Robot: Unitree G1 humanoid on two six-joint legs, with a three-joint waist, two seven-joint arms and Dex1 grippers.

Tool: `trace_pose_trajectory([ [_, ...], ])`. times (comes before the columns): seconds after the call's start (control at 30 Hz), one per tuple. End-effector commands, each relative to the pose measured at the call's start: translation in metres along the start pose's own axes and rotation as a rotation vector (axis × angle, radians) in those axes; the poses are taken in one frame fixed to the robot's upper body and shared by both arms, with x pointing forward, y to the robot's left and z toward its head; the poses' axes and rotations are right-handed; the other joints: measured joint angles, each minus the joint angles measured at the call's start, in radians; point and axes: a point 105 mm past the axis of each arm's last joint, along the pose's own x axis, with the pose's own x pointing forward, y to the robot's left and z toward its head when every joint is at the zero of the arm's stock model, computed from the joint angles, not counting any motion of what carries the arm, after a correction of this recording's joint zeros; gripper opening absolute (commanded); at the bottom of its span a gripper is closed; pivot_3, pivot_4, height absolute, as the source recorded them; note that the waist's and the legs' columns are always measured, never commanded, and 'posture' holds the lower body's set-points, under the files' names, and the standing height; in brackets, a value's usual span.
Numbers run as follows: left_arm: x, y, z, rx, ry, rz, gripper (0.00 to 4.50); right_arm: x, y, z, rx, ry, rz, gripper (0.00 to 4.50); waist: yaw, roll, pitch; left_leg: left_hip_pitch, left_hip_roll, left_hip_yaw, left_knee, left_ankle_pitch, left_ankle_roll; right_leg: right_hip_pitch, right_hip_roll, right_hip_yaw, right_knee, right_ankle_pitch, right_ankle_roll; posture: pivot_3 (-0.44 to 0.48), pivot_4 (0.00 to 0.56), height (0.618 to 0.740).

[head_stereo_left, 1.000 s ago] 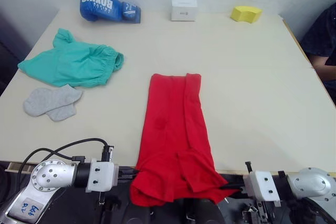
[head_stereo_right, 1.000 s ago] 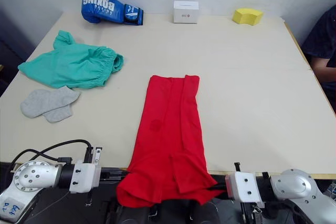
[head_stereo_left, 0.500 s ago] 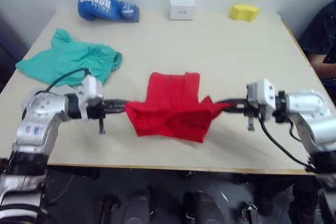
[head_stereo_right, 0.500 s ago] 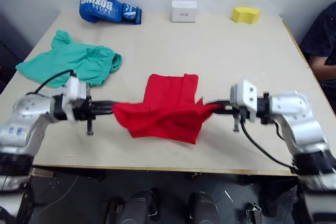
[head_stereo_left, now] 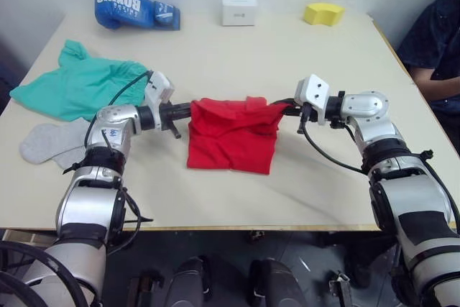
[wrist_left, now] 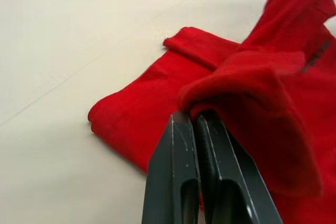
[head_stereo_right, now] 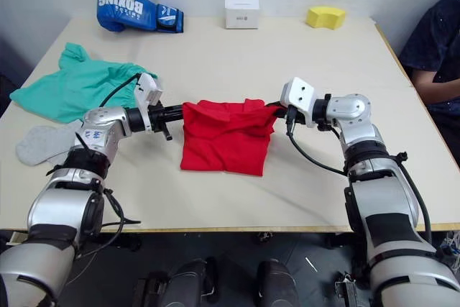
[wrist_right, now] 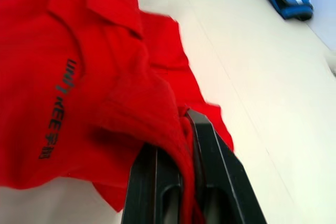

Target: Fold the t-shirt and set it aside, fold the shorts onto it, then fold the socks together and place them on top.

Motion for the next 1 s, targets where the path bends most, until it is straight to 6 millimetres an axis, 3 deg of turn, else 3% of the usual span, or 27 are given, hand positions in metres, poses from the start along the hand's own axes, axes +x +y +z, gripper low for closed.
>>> trace_pose_trajectory([
  [0.03, 0.002, 0.006, 0.005, 0.015, 0.007, 0.034, 0.03, 0.003, -0.009, 0.004, -0.001, -0.004, -0.061, 0.0, -0.009, 0.0, 0.0, 0.0, 0.0, 0.0, 0.0, 0.0, 0.0, 0.0, 0.0, 0.0, 0.0, 0.0, 0.0, 0.0, 0.15, 0.74],
  [0.37, -0.007, 0.026, -0.006, -0.096, -0.011, 0.216, 0.03, 0.029, -0.003, 0.002, 0.038, 0.019, -0.105, 0.0, -0.02, 0.0, 0.0, 0.0, 0.0, 0.005, -0.002, 0.0, 0.0, -0.006, 0.0, 0.01, 0.003, 0.0, 0.0, 0.0, 0.15, 0.74],
  [0.57, -0.013, 0.024, -0.019, -0.116, -0.003, 0.221, 0.03, 0.039, 0.0, 0.002, 0.002, 0.061, -0.1, 0.0, -0.02, 0.0, 0.0, 0.0, 0.001, 0.011, -0.003, 0.0, 0.0, -0.011, 0.0, 0.013, 0.007, 0.0, 0.0, 0.0, 0.15, 0.74],
  [0.87, -0.009, 0.028, -0.018, -0.182, -0.061, 0.289, 0.03, 0.052, -0.004, 0.007, 0.022, 0.079, -0.153, 0.0, -0.024, 0.0, 0.0, -0.001, 0.001, 0.015, -0.002, 0.0, 0.0, -0.015, 0.0, 0.017, 0.01, 0.0, 0.0, 0.0, 0.15, 0.74],
  [0.93, -0.009, 0.031, -0.017, -0.192, -0.069, 0.32, 0.5, 0.053, -0.008, 0.007, 0.101, 0.064, -0.189, 0.0, -0.026, 0.0, 0.0, -0.001, 0.001, 0.015, -0.002, 0.0, 0.0, -0.015, 0.0, 0.018, 0.011, 0.0, 0.0, 0.0, 0.15, 0.74],
  [1.0, -0.009, 0.033, -0.016, -0.207, -0.073, 0.346, 1.08, 0.053, -0.013, 0.007, 0.203, 0.05, -0.225, 0.6, -0.028, 0.0, 0.0, -0.001, 0.001, 0.015, -0.002, 0.0, 0.0, -0.015, 0.0, 0.018, 0.011, 0.0, 0.0, 0.0, 0.15, 0.74],
])
